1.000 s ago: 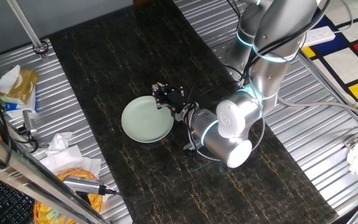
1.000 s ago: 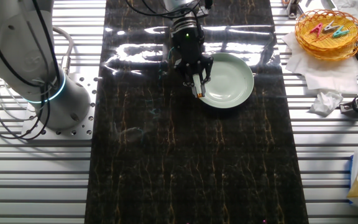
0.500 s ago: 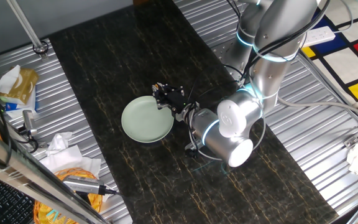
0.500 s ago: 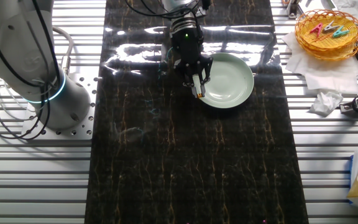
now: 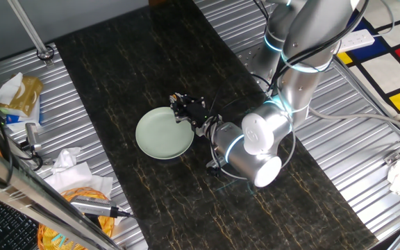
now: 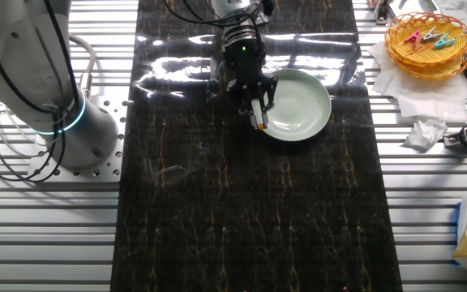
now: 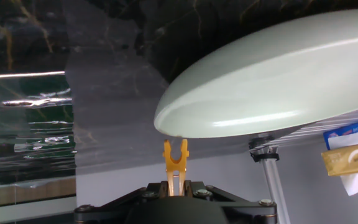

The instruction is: Use a clamp

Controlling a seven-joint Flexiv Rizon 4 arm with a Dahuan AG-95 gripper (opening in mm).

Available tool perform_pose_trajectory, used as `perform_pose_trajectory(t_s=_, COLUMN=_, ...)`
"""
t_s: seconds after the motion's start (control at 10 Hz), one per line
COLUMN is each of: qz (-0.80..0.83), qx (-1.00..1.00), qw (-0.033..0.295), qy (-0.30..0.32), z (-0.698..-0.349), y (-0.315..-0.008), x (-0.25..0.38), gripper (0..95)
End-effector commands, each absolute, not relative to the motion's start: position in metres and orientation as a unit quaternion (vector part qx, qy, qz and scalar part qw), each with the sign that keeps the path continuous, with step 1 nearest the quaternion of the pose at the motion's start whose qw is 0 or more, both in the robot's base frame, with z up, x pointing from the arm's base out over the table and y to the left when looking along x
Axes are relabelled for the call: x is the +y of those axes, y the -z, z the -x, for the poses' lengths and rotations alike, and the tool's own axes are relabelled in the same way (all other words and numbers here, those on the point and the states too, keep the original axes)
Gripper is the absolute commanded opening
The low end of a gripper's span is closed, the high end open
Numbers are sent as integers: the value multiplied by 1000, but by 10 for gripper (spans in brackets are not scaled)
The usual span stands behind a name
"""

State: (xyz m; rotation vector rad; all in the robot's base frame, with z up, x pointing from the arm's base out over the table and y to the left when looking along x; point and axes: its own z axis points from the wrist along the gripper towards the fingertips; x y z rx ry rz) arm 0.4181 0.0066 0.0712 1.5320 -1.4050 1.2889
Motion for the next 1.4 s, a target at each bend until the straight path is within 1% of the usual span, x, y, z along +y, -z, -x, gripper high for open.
perform_pose_trajectory(t_s=0.1, qz=-590, qx=-540, qw=340, qy=-495, z=-418, y=-71, x=6, gripper=0)
perform_pose_trajectory(t_s=0.9, qz=-588, qx=-542, qw=336, qy=-497, z=-420, y=-67, x=6, gripper=0)
perform_pose_trajectory(t_s=1.4, qz=-590, qx=-538, qw=339, qy=-497, z=-422, y=-64, x=8, gripper=0)
